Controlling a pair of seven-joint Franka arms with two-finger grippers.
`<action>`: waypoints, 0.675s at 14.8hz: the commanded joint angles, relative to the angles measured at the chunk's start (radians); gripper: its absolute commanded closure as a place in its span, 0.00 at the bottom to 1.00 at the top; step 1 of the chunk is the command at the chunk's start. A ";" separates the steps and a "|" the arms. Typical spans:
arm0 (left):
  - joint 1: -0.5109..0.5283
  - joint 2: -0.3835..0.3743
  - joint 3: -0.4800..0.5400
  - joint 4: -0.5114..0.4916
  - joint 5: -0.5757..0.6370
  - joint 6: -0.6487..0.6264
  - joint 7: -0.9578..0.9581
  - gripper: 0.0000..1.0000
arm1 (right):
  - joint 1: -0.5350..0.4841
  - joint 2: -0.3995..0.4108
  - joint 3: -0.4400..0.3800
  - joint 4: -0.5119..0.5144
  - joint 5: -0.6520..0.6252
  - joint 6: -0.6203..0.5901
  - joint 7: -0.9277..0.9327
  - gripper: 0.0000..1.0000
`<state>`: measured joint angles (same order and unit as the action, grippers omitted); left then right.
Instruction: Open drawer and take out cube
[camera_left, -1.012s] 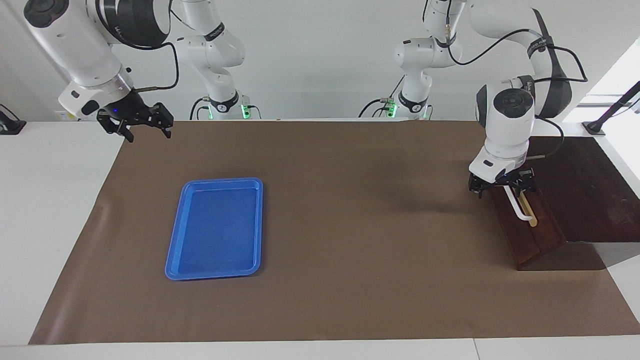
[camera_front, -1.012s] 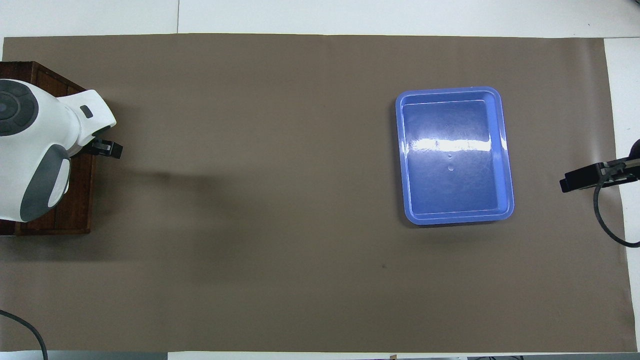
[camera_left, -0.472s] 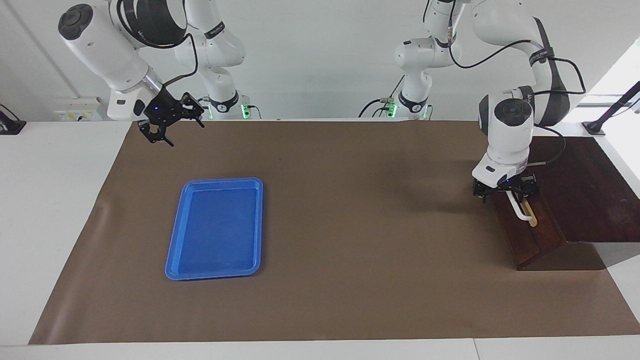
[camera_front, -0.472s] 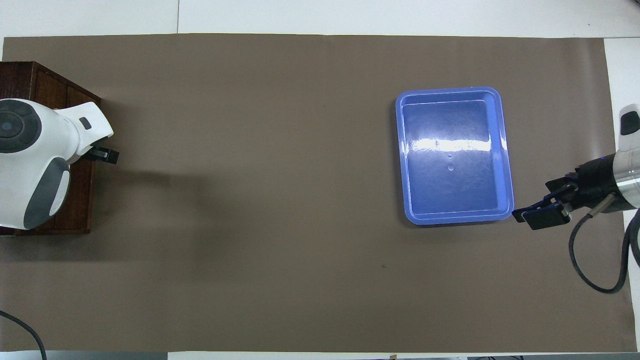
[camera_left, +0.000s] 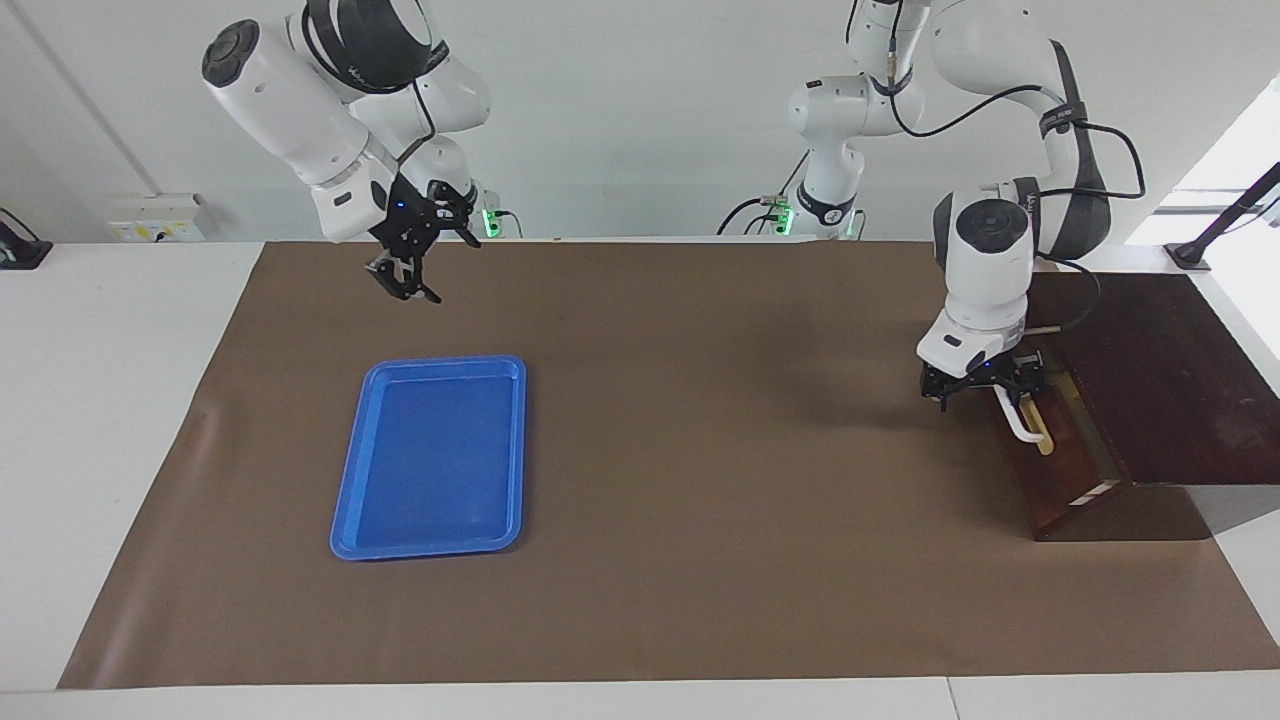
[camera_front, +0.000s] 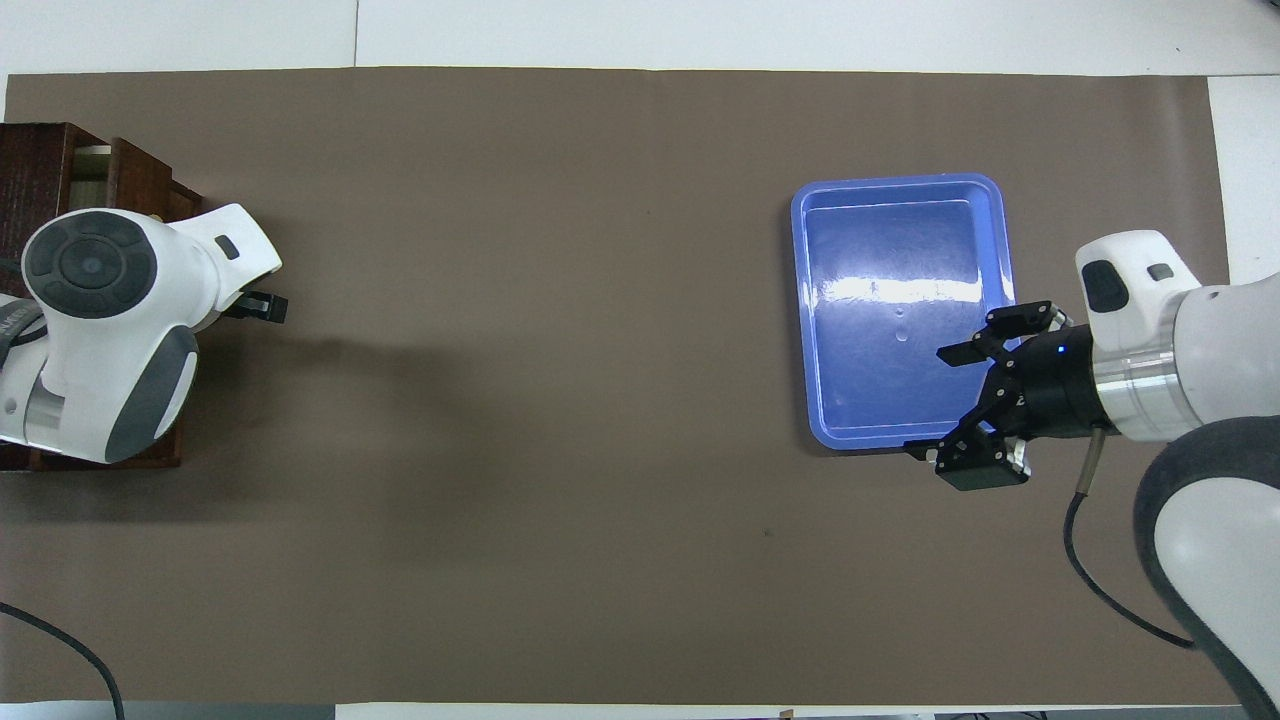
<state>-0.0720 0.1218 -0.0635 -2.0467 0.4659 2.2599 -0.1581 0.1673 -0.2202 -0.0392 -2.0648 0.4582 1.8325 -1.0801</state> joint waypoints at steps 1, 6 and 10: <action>-0.075 0.001 0.005 -0.004 -0.067 -0.008 -0.075 0.00 | 0.055 -0.044 -0.005 -0.061 0.078 0.037 -0.159 0.00; -0.146 0.002 0.005 0.011 -0.131 -0.025 -0.156 0.00 | 0.089 0.022 -0.005 -0.110 0.301 0.031 -0.406 0.00; -0.176 0.015 0.005 0.039 -0.199 -0.033 -0.190 0.00 | 0.129 0.129 -0.005 -0.110 0.443 0.065 -0.633 0.00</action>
<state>-0.1989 0.1212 -0.0613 -2.0351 0.3186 2.2546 -0.3071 0.2644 -0.1419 -0.0395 -2.1757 0.8356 1.8630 -1.6178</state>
